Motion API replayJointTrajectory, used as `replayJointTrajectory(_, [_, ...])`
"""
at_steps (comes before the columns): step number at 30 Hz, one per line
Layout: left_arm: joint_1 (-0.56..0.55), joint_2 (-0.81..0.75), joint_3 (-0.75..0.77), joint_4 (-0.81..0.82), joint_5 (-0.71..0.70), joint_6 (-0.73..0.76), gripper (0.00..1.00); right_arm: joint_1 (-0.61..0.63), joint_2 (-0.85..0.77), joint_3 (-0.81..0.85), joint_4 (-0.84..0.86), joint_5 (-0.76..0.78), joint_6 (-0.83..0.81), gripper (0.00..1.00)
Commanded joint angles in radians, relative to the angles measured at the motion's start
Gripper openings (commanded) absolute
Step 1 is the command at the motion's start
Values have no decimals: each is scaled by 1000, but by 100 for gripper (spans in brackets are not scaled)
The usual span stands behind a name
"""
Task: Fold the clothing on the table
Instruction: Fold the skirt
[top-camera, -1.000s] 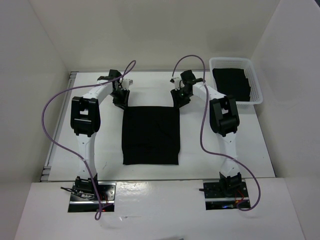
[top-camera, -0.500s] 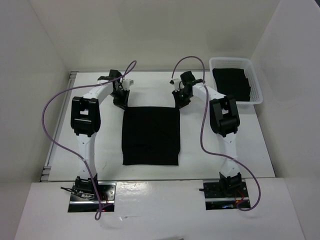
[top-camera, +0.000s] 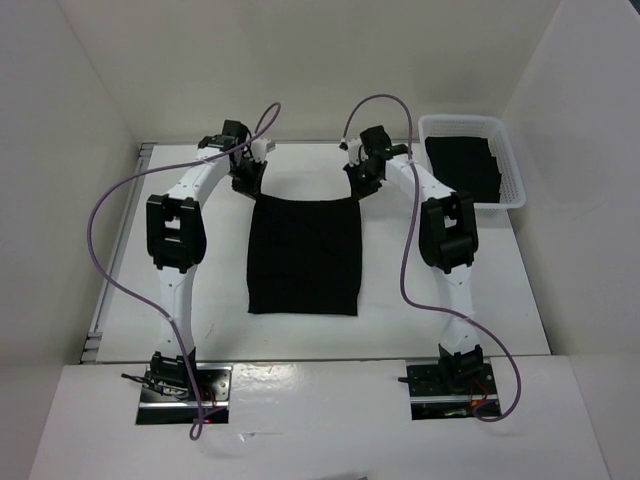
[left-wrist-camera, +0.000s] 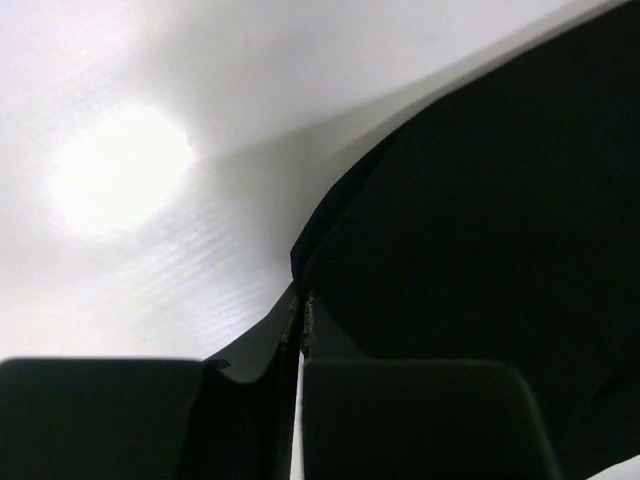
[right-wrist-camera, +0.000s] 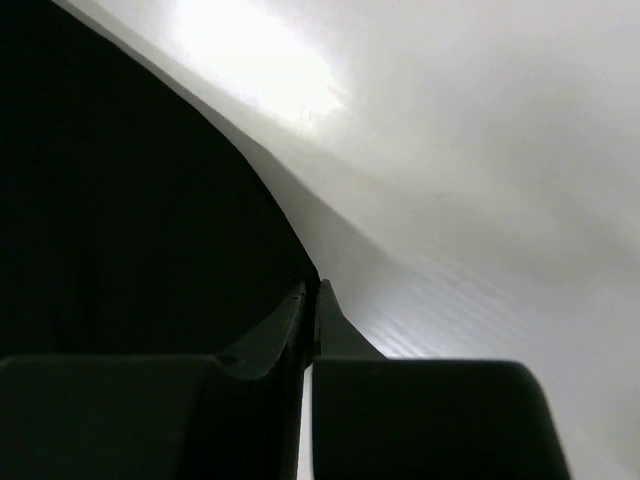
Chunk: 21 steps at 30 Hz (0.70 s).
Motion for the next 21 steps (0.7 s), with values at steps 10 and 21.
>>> replayJointTrajectory(10, [58, 62, 196, -51, 46, 55, 0, 8, 91, 288, -24, 108, 14, 0])
replayJointTrajectory(21, [87, -183, -75, -74, 129, 187, 0, 8, -156, 49, -1, 69, -44, 0])
